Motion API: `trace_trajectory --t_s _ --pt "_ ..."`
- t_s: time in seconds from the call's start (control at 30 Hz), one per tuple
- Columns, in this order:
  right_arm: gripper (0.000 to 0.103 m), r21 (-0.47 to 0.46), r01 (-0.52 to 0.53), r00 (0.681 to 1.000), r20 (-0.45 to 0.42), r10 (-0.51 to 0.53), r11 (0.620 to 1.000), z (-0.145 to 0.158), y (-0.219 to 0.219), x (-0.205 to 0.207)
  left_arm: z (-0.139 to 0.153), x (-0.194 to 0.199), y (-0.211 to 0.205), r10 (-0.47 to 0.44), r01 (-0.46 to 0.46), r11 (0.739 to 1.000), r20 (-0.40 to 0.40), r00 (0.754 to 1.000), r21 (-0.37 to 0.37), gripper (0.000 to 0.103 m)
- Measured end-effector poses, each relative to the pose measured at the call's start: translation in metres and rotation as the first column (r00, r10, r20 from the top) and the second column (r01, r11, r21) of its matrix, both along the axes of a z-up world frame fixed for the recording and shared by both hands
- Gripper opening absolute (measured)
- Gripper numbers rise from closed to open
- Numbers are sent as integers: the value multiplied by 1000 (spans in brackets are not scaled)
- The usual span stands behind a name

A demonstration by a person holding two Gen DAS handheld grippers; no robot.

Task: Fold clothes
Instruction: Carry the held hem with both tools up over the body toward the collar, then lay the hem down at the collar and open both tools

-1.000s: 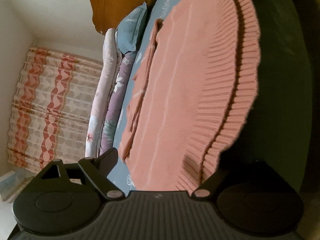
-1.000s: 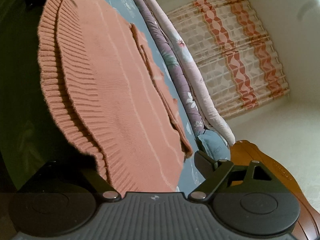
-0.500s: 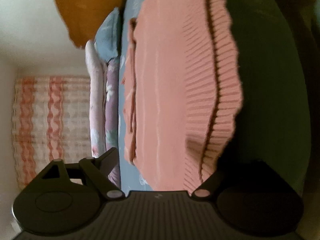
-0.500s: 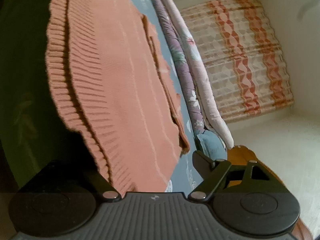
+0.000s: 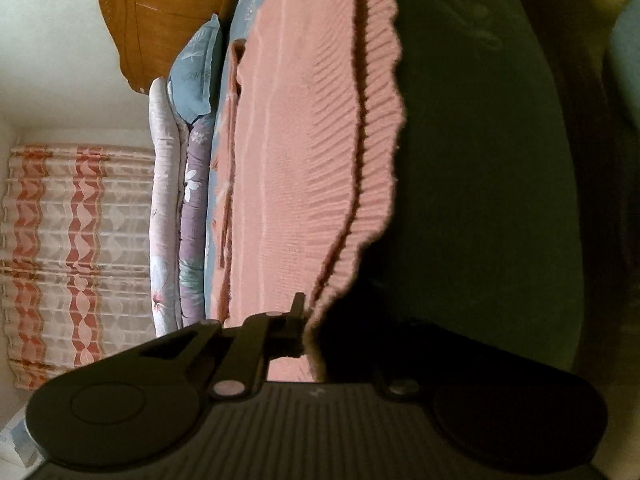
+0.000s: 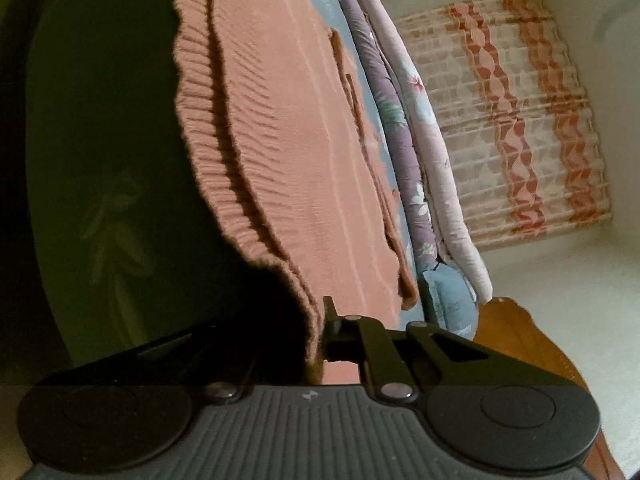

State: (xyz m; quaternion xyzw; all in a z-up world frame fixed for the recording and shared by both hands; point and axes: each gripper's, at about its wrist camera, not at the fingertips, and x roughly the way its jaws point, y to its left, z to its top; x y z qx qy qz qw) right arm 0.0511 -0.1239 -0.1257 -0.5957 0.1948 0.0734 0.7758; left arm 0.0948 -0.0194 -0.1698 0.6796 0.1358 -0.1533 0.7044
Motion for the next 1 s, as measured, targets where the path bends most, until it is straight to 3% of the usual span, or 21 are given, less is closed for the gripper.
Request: trace_trajectory --t_s 0.27,0.53,1.0 --pt "11 11 -36 999 28 35 999 28 -9 9 32 8 2 -19 21 999 58 998 -29 5" --pt "11 -1 -54 996 69 54 999 68 -18 60 74 58 1 -32 38 998 100 994 -51 6" --pt "11 46 -4 999 -51 6 999 125 -28 192 139 199 -1 12 -18 990 -42 999 -137 6"
